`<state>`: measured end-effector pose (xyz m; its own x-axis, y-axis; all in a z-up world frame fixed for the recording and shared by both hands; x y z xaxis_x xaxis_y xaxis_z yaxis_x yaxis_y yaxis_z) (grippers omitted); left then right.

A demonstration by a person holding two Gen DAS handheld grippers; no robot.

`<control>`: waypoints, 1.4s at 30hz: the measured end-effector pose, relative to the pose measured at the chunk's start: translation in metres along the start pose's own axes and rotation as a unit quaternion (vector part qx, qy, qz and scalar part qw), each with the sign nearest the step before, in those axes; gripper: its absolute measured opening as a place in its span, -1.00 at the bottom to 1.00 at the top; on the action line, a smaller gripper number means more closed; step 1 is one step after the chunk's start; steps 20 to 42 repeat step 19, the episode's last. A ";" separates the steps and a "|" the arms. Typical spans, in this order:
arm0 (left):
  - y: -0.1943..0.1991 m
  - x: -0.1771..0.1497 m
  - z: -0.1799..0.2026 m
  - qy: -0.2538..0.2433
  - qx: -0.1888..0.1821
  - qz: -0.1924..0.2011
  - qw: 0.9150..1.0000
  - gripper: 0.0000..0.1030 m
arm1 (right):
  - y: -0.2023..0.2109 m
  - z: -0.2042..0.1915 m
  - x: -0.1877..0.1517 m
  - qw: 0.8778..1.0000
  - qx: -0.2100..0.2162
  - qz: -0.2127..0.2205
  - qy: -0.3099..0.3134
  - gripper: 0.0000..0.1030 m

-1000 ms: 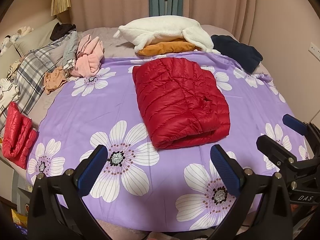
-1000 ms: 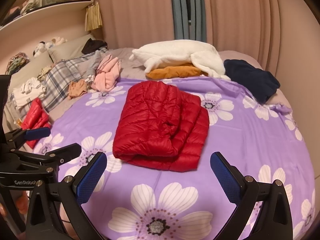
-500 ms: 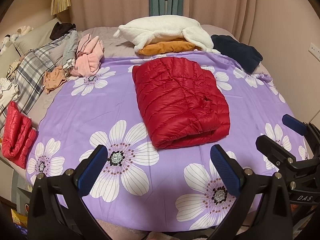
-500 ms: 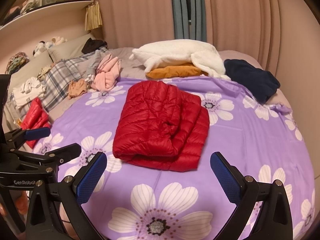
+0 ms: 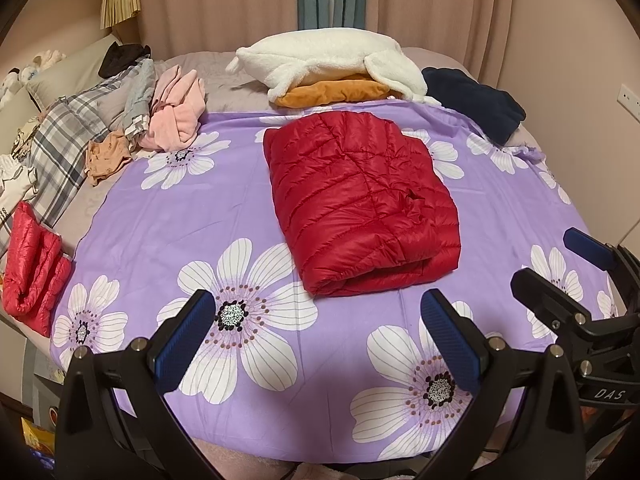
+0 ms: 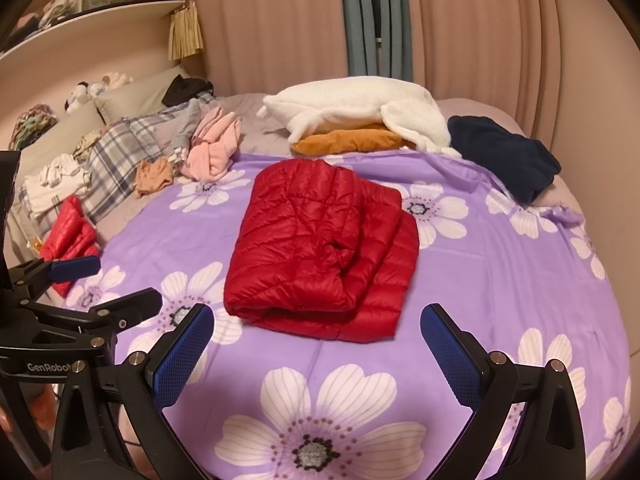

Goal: Fold large clothes

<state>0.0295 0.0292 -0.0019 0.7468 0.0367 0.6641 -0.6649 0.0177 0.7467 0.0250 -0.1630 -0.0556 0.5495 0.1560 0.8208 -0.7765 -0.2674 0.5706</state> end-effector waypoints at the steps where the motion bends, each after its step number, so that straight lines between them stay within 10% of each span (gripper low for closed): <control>1: 0.000 0.000 0.000 -0.001 0.000 0.000 1.000 0.99 | 0.000 0.000 0.000 1.000 0.000 0.000 0.000 0.98; 42: -0.006 0.000 -0.002 -0.002 -0.002 0.003 1.000 0.99 | 0.000 0.003 -0.002 1.000 -0.001 0.000 -0.002 0.98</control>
Point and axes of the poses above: each gripper's, at about its wrist camera, not at the fingertips, and y roughly against the way its jaws point, z to its right, x to its top, the point moved 2 cm from there along -y, roughly the way its jaws point, and after that the axes turned 3 degrees about -x, right-handed, at the moved point
